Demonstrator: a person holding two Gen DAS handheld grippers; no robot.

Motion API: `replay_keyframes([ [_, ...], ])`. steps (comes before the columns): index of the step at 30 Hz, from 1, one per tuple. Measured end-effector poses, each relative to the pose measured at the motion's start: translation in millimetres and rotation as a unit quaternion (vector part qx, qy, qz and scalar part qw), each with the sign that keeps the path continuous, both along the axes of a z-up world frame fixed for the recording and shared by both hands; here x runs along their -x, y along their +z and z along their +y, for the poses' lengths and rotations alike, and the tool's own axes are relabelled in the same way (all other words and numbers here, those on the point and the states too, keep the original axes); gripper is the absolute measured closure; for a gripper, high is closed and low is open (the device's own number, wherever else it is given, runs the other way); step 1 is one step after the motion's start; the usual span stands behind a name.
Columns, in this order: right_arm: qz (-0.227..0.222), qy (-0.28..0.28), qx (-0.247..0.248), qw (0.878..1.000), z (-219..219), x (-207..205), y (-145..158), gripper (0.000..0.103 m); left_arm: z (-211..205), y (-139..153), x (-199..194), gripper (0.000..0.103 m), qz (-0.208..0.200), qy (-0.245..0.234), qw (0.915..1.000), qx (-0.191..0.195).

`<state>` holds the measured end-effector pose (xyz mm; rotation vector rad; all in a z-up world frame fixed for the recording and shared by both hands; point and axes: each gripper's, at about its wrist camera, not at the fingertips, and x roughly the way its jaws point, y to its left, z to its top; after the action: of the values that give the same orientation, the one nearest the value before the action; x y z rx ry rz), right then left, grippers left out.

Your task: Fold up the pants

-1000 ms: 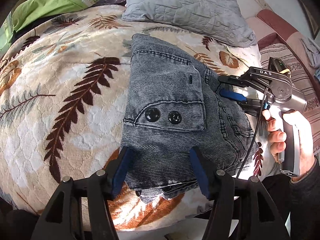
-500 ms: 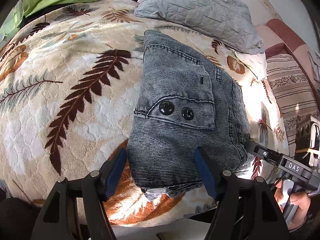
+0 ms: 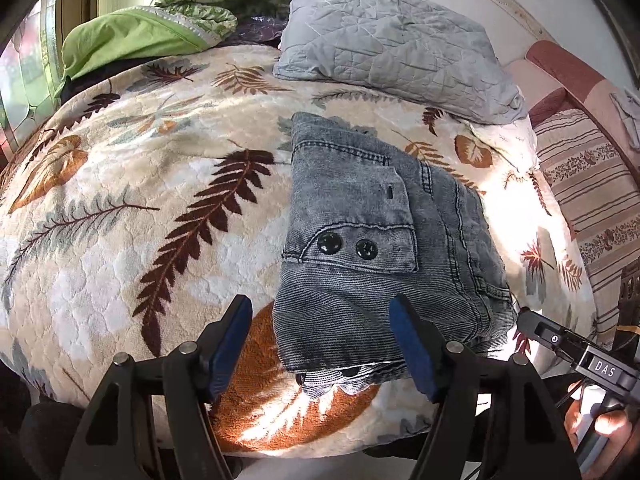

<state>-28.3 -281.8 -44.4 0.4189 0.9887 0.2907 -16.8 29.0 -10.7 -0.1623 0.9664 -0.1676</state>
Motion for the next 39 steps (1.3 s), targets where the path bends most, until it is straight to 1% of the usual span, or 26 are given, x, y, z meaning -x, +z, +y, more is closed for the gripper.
replay_keyframes([
  [2,-0.016,-0.015,-0.014,1.0,-10.7,6.3,6.0,0.031,10.5,6.7,4.2,0.027,-0.025,0.013,0.9995,0.015],
  [3,-0.022,-0.027,-0.02,0.999,-15.4,11.2,8.0,0.031,17.5,8.5,5.8,0.022,-0.037,0.026,0.9987,0.023],
  [5,-0.031,-0.045,-0.03,0.998,-22.1,16.2,8.8,0.031,32.2,8.3,6.2,0.021,-0.049,0.052,0.9968,0.035],
  [8,-0.021,-0.053,-0.054,0.997,-25.0,14.6,1.4,0.031,50.1,-1.4,-0.4,0.021,-0.034,0.074,0.9954,0.05],
  [11,-0.003,-0.055,-0.094,0.994,-29.8,14.0,-16.3,0.031,62.2,-15.2,-2.1,0.021,-0.021,0.079,0.9936,0.078],
  [14,0.01,-0.057,-0.134,0.989,-35.3,12.5,-27.7,0.031,68.0,-24.3,-5.4,0.021,-0.001,0.082,0.9912,0.104],
  [19,0.015,-0.055,-0.176,0.983,-47.1,-1.5,-23.3,0.031,66.9,-26.5,-18.6,0.021,0.023,0.054,0.9844,0.166],
  [22,0.016,-0.045,-0.219,0.975,-56.3,-23.2,-18.0,0.031,65.0,-24.7,-28.3,0.021,0.029,0.048,0.983,0.175],
  [23,0.016,-0.041,-0.226,0.973,-58.8,-32.5,-16.6,0.031,64.6,-24.1,-32.2,0.021,0.033,0.048,0.9826,0.177],
  [24,0.022,-0.04,-0.227,0.973,-60.2,-41.3,-17.2,0.031,64.8,-23.7,-37.5,0.021,0.039,0.045,0.9818,0.181],
  [26,0.051,-0.028,-0.238,0.97,-58.6,-59.3,-24.1,0.031,63.0,-24.0,-47.9,0.021,0.054,0.038,0.9794,0.191],
  [29,0.079,-0.017,-0.229,0.97,-54.5,-77.1,-34.9,0.031,57.3,-26.3,-61.8,0.021,0.078,0.025,0.973,0.215],
  [32,0.088,-0.008,-0.23,0.969,-49.7,-85.0,-42.2,0.031,50.0,-33.1,-75.3,0.021,0.105,0.016,0.9648,0.241],
  [36,0.104,0.003,-0.231,0.967,-40.6,-90.4,-53.8,0.031,42.1,-48.4,-87.4,0.021,0.141,0.02,0.9576,0.251],
  [39,0.101,0.009,-0.233,0.967,-37.2,-92.7,-53.9,0.031,36.2,-53.6,-91.2,0.021,0.152,0.017,0.9552,0.253],
])
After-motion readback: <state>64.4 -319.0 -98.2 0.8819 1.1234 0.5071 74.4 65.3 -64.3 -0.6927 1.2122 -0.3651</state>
